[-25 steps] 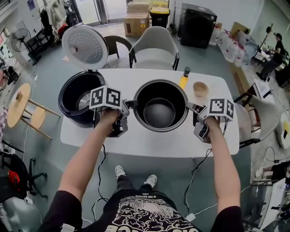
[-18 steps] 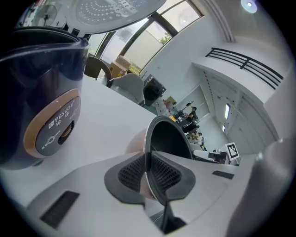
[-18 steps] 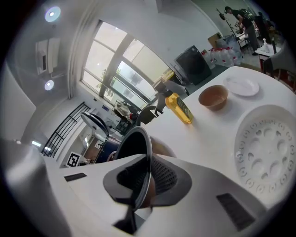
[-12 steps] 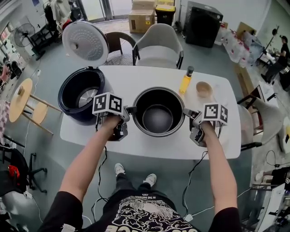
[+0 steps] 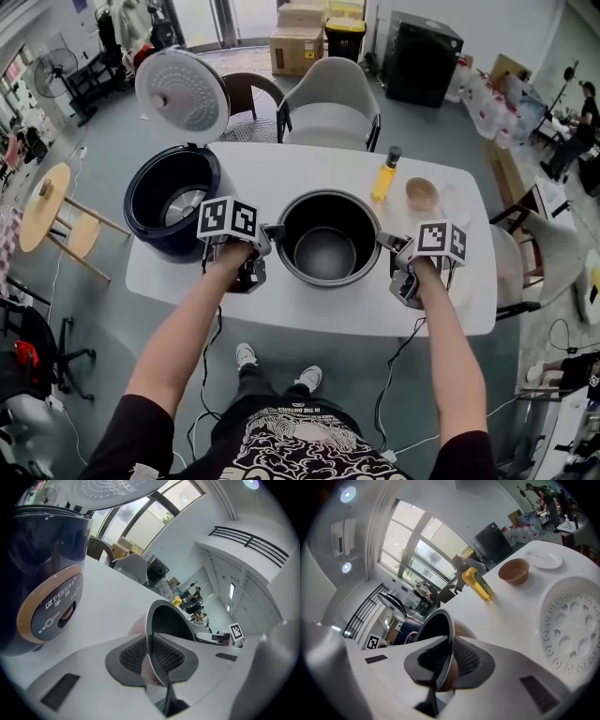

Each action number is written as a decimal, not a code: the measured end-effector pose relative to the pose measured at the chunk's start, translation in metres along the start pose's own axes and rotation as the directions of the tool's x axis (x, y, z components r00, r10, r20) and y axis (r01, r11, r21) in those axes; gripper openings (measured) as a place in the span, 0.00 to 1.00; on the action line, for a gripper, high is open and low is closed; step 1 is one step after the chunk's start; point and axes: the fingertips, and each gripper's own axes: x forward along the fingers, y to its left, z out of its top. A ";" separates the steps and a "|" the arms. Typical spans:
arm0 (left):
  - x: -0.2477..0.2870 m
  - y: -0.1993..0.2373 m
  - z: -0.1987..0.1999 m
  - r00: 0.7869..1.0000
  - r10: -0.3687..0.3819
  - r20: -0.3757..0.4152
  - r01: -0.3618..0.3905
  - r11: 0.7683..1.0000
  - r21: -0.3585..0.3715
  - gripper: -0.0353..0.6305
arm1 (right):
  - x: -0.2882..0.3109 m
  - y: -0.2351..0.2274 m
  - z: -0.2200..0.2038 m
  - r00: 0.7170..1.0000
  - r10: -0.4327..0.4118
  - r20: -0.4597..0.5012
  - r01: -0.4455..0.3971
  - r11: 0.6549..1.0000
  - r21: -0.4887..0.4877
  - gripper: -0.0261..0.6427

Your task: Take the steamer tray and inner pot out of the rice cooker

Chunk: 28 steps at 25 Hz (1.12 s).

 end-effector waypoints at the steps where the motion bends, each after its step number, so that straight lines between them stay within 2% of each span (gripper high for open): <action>1: 0.000 0.001 0.001 1.000 0.001 0.009 -0.001 1.000 0.000 0.14 | 0.000 0.000 -0.001 1.000 -0.005 -0.001 0.005 1.000 -0.002 0.12; 8: -0.011 0.000 0.002 0.997 0.045 0.056 -0.048 0.997 0.052 0.16 | -0.011 0.006 -0.002 0.995 -0.096 -0.003 0.094 0.988 -0.123 0.12; 15: -0.048 -0.020 0.021 0.989 0.056 0.138 -0.076 0.987 0.144 0.15 | -0.029 0.051 0.012 0.997 -0.060 0.052 0.070 0.974 -0.216 0.11; 19: -0.080 -0.038 0.036 0.980 0.040 0.197 -0.087 0.967 0.238 0.15 | -0.030 0.094 0.013 0.996 -0.042 0.082 0.065 0.951 -0.301 0.11; 23: -0.125 -0.041 0.053 0.964 0.023 0.265 -0.113 0.939 0.326 0.13 | -0.025 0.148 0.008 0.992 -0.032 0.125 0.078 0.921 -0.382 0.10; 28: -0.178 -0.044 0.074 0.940 -0.013 0.340 -0.129 0.911 0.392 0.12 | -0.023 0.210 0.005 0.983 -0.013 0.186 0.098 0.883 -0.459 0.10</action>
